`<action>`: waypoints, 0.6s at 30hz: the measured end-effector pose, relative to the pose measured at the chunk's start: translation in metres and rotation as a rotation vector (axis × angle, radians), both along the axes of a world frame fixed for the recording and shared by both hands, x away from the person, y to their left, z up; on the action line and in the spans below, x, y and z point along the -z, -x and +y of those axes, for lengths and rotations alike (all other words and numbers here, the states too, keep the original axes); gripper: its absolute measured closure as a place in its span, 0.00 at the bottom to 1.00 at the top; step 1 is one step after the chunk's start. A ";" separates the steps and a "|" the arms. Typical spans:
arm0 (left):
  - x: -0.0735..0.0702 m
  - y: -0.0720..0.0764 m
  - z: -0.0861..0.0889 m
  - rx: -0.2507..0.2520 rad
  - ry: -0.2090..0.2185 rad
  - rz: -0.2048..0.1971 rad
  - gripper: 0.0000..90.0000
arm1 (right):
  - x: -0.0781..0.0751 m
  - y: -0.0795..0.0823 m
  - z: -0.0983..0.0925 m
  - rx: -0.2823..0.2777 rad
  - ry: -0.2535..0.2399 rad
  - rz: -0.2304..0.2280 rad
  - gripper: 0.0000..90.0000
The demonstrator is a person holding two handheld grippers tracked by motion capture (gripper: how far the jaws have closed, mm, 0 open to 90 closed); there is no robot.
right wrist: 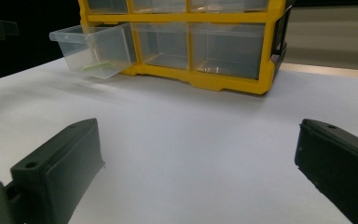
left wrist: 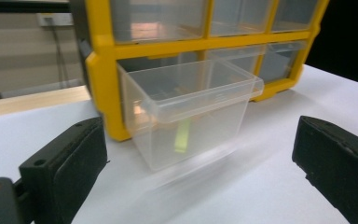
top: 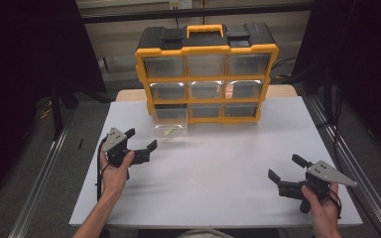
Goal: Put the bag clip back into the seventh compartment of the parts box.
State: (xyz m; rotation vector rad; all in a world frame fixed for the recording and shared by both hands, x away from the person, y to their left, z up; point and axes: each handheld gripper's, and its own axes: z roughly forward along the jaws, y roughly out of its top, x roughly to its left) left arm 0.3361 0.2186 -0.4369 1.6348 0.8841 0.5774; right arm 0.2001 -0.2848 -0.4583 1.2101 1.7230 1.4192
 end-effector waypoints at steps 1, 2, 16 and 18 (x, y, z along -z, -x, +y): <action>0.000 0.003 0.001 0.001 -0.017 -0.001 0.04 | 0.000 0.000 0.000 -0.001 -0.001 -0.001 0.00; 0.000 0.007 0.002 0.015 -0.028 0.001 0.04 | 0.000 0.000 0.000 -0.001 -0.002 -0.005 0.00; 0.001 0.042 0.013 0.023 -0.047 -0.027 0.04 | -0.001 -0.001 0.000 -0.004 -0.001 -0.006 0.00; 0.004 0.045 0.018 0.036 -0.007 -0.031 0.04 | -0.001 -0.001 0.000 -0.003 -0.004 -0.005 0.00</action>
